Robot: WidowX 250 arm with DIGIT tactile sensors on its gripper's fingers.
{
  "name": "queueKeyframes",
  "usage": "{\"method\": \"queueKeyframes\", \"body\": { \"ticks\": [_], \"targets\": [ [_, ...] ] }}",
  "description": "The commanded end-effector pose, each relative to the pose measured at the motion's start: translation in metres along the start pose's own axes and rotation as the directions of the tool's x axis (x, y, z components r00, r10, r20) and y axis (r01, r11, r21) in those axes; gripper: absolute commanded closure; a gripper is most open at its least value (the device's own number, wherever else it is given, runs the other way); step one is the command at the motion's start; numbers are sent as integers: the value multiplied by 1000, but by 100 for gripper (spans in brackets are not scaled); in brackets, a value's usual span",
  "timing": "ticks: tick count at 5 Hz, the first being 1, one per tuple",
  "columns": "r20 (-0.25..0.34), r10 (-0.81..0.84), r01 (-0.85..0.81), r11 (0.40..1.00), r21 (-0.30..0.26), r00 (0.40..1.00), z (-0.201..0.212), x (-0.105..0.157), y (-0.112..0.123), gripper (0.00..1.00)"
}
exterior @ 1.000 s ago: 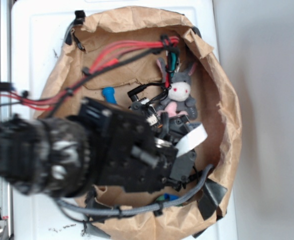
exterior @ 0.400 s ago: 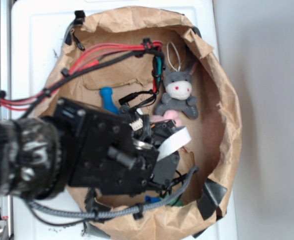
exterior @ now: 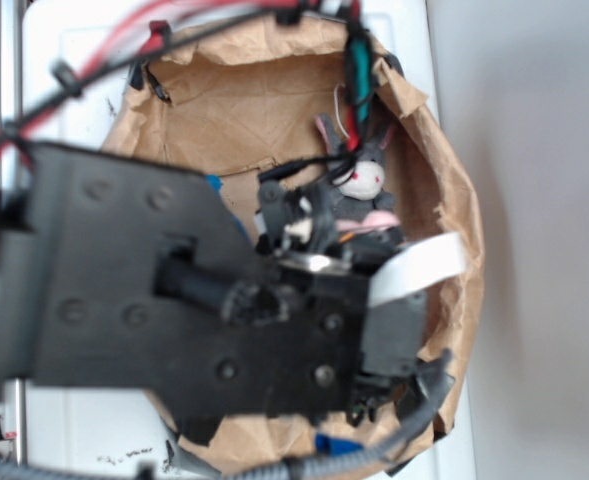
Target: Grab the pink bunny.
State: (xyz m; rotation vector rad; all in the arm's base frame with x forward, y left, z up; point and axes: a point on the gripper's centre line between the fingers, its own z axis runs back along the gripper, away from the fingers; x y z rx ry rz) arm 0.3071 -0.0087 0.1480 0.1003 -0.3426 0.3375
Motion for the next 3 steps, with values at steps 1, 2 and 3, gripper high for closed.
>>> {"method": "queueKeyframes", "body": {
  "ticks": [1, 2, 3],
  "targets": [
    [-57, -198, 198, 980, -8, 979, 72, 34, 16, 100],
    [-63, -224, 223, 974, -33, 972, 91, 36, 23, 100],
    [-62, -238, 239, 971, 1, 969, 102, 31, 26, 100]
  ]
}}
